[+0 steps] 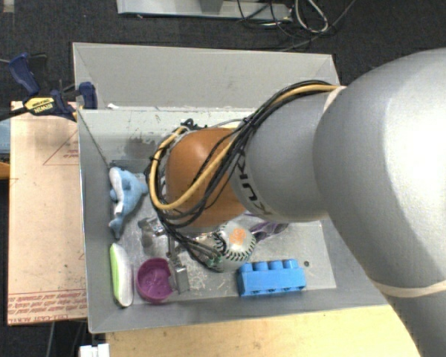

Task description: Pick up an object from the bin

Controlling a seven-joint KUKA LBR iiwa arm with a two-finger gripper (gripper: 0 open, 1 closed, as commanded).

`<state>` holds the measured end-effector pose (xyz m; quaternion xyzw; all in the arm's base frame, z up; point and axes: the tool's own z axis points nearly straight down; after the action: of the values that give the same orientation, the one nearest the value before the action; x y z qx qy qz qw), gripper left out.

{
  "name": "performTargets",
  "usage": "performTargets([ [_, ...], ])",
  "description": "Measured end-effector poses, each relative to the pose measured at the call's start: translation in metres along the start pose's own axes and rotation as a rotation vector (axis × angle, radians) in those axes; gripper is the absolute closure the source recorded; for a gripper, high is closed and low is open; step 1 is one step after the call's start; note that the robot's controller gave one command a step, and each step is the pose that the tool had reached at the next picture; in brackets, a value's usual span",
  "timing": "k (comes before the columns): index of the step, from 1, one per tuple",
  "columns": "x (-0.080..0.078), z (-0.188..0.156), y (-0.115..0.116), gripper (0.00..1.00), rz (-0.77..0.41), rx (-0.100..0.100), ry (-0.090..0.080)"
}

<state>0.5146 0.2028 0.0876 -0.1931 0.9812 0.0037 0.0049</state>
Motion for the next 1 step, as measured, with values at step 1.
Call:
performTargets([
  [1,0.0229,0.0165,0.0117,1.00,-0.024,-0.002,-0.001],
])
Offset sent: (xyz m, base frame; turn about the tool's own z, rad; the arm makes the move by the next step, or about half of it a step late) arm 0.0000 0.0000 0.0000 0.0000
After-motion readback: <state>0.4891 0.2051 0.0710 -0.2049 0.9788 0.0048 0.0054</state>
